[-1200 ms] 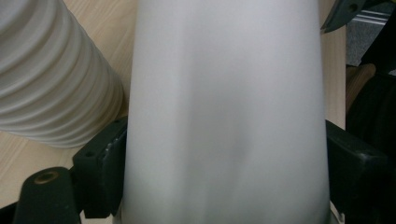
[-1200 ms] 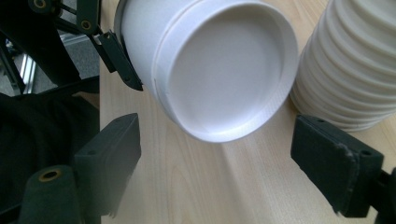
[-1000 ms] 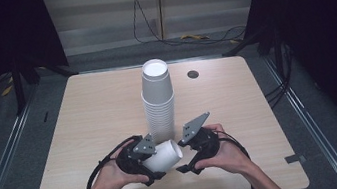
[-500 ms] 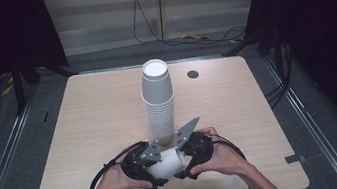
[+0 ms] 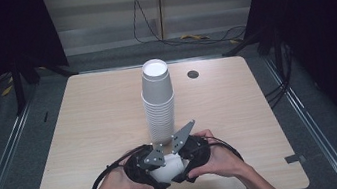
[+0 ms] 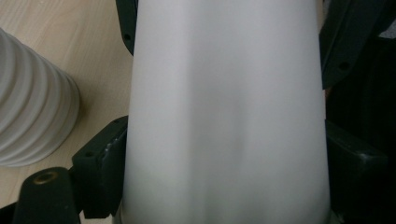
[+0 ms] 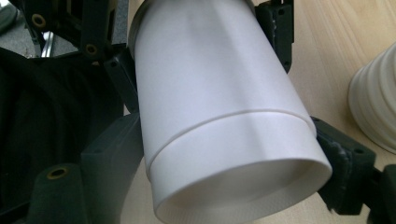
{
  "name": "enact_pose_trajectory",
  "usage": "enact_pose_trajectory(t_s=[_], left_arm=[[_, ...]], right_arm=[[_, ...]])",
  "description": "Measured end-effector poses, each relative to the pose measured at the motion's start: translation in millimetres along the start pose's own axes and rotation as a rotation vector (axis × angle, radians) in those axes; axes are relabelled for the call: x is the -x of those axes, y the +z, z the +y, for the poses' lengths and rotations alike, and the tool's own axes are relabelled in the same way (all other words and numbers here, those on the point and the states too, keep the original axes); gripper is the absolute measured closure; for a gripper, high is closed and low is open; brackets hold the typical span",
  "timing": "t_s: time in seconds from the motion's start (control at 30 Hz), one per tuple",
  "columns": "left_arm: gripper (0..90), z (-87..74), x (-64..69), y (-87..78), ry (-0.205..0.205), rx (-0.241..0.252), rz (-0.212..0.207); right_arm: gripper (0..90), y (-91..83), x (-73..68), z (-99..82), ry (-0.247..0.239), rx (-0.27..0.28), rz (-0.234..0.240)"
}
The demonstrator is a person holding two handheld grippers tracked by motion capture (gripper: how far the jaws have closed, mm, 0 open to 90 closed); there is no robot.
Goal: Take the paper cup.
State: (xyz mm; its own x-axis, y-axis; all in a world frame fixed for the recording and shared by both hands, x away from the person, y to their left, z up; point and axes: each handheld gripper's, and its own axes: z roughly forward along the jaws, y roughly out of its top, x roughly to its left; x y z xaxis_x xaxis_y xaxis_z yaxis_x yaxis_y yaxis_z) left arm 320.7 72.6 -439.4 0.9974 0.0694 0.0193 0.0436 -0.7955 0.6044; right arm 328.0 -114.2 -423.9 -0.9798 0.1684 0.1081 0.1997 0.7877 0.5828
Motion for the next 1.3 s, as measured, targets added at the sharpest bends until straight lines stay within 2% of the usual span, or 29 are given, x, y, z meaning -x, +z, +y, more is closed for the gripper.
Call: enact_pose_trajectory(t_s=[0.2,0.27,0.3,0.43,0.53,0.6,0.73,0.8,0.87,1.0,1.03,1.3], left_arm=[[15.2,0.0,1.6,0.0,0.035,-0.002,0.001],[15.2,0.5,2.2,0.9,0.031,-0.006,-0.010],[15.2,0.4,2.3,1.5,0.035,0.000,-0.010],[15.3,-1.0,3.4,2.0,0.043,0.012,-0.006],[15.2,-1.4,3.0,1.2,0.037,0.024,-0.018],[14.9,-1.1,1.7,-0.4,0.048,0.021,-0.019],[14.1,-4.6,0.9,0.0,0.043,0.064,-0.022],[13.9,-5.5,-0.3,-2.1,0.050,0.050,-0.036],[13.8,-7.2,-0.3,-1.4,0.050,0.074,-0.038],[14.0,-10.0,-1.2,-4.5,0.047,0.102,-0.029],[14.1,-11.1,-1.4,-5.7,0.047,0.126,-0.024],[14.2,-14.8,-1.9,-11.5,0.049,0.185,-0.025]], right_arm=[[19.7,1.2,0.6,0.3,-0.001,0.013,0.024],[19.7,2.6,-0.3,1.0,-0.003,0.010,0.031],[19.6,3.4,-1.9,1.7,0.010,0.010,0.027],[20.4,5.9,-1.1,1.4,-0.001,-0.006,0.040],[21.0,5.1,-1.0,0.4,-0.006,0.003,0.041],[21.1,3.6,-1.6,0.2,0.001,0.007,0.043],[21.2,2.9,-1.5,-0.3,-0.004,0.017,0.038],[21.3,3.3,-1.6,-0.4,-0.004,0.018,0.038],[21.5,4.2,-1.9,-0.2,-0.012,0.018,0.038],[21.6,4.6,-1.9,0.1,-0.014,0.020,0.038],[21.6,4.0,-1.5,0.2,-0.017,0.025,0.037],[21.7,0.2,-3.7,2.4,-0.024,0.044,0.027]])
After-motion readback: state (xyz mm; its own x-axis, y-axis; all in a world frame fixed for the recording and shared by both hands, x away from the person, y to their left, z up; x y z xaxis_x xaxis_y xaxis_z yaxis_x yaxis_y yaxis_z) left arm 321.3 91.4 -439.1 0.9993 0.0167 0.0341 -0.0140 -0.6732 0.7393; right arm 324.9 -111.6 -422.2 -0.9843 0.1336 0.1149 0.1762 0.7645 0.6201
